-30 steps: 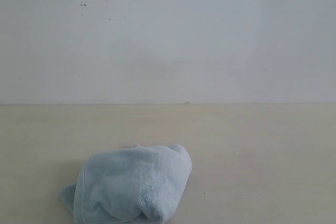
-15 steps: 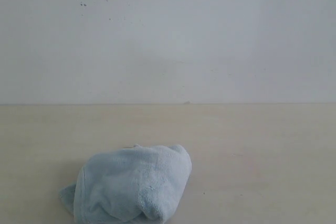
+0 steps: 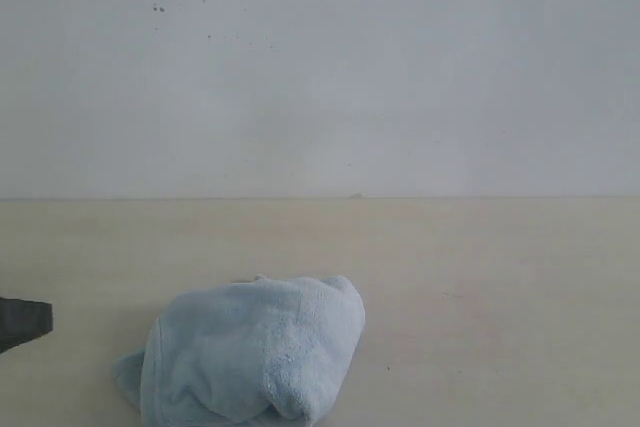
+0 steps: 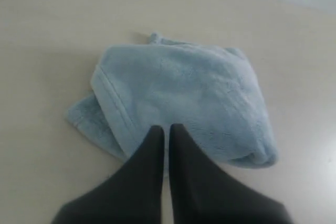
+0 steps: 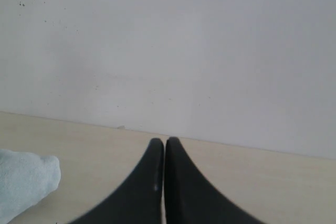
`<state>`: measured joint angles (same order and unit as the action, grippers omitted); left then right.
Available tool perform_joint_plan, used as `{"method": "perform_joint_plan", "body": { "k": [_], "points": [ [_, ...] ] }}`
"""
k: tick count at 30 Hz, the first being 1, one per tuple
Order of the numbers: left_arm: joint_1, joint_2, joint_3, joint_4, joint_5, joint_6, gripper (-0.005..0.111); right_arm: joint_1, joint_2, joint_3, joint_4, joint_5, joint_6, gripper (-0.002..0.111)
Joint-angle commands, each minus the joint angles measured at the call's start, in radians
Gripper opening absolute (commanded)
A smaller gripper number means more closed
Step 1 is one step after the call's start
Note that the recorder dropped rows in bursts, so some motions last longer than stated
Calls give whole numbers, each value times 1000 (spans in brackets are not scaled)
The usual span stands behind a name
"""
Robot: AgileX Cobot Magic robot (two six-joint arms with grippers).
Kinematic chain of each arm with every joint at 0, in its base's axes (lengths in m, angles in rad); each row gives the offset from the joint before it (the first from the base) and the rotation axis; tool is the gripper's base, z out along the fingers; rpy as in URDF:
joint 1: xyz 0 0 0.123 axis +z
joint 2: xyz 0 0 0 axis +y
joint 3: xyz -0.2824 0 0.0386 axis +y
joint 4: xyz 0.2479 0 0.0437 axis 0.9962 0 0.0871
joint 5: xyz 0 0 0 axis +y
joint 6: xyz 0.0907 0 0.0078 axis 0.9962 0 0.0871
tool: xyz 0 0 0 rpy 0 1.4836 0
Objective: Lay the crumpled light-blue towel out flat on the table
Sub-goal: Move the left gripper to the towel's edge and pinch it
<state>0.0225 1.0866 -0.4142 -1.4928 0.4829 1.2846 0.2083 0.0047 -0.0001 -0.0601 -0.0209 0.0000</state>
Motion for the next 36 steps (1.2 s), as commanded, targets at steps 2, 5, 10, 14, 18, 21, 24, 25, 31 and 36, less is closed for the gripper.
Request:
{"method": "perform_joint_plan", "body": {
  "k": [2,5,10,14,18,21,24,25,31,36],
  "points": [
    [2,364,-151,-7,-10,150,7,2,-5,0,2,-11,0,1],
    [2,481,-215,-9,-3,174,26,2,-5,0,2,-11,0,1],
    [2,610,-326,-17,-3,174,61,2,-5,0,2,-11,0,1],
    [-2,683,-383,-17,3,174,59,2,-5,0,2,-11,0,1],
    [-39,731,-436,-17,-13,174,57,2,-5,0,2,-11,0,1],
    [-81,758,-480,-17,-27,191,57,2,-5,0,2,-11,0,1],
    [-116,788,-515,-17,-48,191,57,2,-5,0,2,-11,0,1],
    [-127,799,-527,-17,-65,191,57,2,-5,0,2,-11,0,1],
    [-150,860,-569,-10,-136,191,57,2,-5,0,2,-11,0,1],
    [-150,906,-569,-8,-159,191,57,2,-5,0,2,-11,0,1]
  ]
}}
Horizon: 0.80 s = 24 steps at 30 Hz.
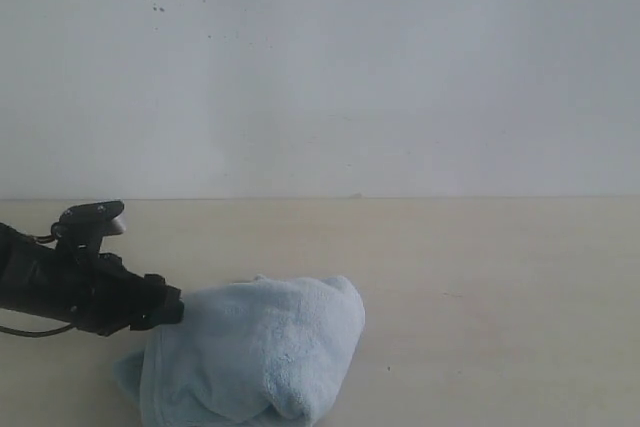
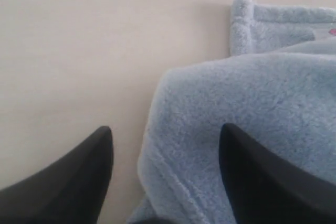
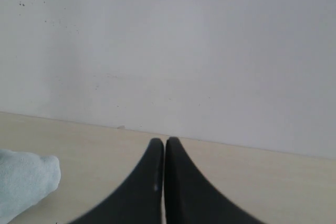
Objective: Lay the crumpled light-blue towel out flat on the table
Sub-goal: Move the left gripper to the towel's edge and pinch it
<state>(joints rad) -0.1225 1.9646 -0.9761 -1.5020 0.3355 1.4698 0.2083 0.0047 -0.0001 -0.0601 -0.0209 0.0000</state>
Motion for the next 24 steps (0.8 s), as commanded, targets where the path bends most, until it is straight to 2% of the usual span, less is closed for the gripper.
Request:
{"method": "perform_joint_plan", "body": {
  "k": [1,3,6,7,14,18,21,24],
  "points": [
    [-6,37,-9,2,-12,6,55,2,-5,0,2,-11,0,1],
    [-6,47,-9,2,4,6,44,2,-5,0,2,-11,0,1],
    [-6,43,-9,4,70,6,12,2,-5,0,2,-11,0,1],
    [-6,39,-14,4,109,11,5,2,-5,0,2,-11,0,1],
    [-6,-59,-49,4,278,-11,4,2,-5,0,2,-11,0,1],
    [-6,-189,-49,49,295,-53,4,2,-5,0,2,-11,0,1],
    [-7,-301,-49,96,367,-102,4,2,-5,0,2,-11,0,1],
    [-64,-377,-42,142,469,-123,4,2,-5,0,2,-11,0,1]
  ]
}}
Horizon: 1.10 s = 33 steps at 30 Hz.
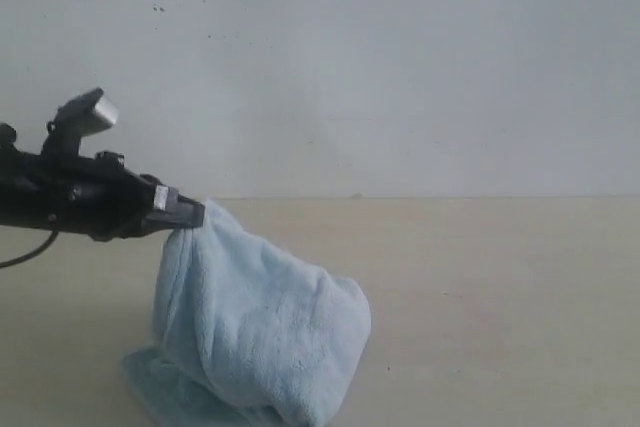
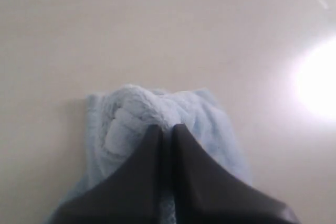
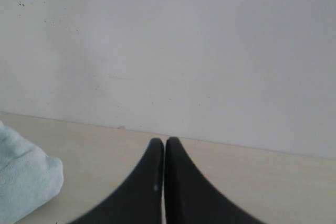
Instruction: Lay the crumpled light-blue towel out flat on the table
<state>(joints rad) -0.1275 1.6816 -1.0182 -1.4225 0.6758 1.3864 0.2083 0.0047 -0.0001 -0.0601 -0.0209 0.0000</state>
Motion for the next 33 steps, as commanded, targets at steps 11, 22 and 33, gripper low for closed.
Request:
{"method": "perform_joint_plan", "body": {
  "k": [11,22,33],
  "points": [
    [-431,-65,5,136,35,-181,4,2,-5,0,2,-11,0,1],
    [-596,65,5,163,54,-196,13,2,-5,0,2,-11,0,1],
    [-691,107,5,134,-44,-196,57,2,-5,0,2,-11,0,1]
  ]
}}
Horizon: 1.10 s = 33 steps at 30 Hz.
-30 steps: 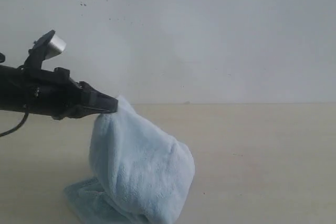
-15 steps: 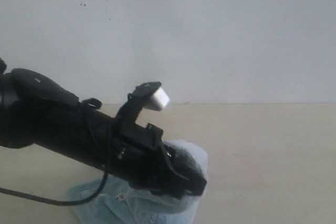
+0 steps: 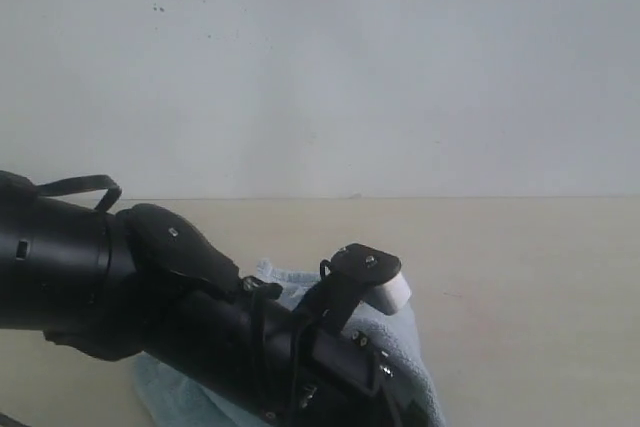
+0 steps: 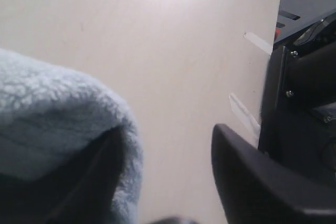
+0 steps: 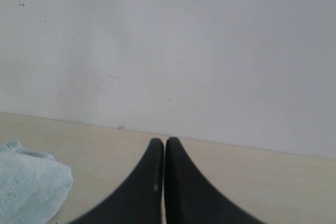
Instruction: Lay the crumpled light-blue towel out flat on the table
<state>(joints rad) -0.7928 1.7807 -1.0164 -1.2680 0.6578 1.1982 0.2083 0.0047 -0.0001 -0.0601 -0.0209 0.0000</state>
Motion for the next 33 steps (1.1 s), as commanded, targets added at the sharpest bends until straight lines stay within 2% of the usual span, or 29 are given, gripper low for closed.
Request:
{"method": "perform_joint_plan", "body": {
  "k": [1,16,21,29,33],
  "points": [
    [-30,8,4,-25,-26,-7,57,2,-5,0,2,-11,0,1],
    [-58,8,-19,-63,-41,-31,57,2,-5,0,2,-11,0,1],
    [-117,8,-35,-127,-130,14,57,61,-5,0,2,-9,0,1],
    [-232,7,-147,-134,-114,-5,57,69,-5,0,2,-9,0,1],
    [-243,0,-174,-98,-78,-41,57,69,-5,0,2,-9,0,1]
  ]
}}
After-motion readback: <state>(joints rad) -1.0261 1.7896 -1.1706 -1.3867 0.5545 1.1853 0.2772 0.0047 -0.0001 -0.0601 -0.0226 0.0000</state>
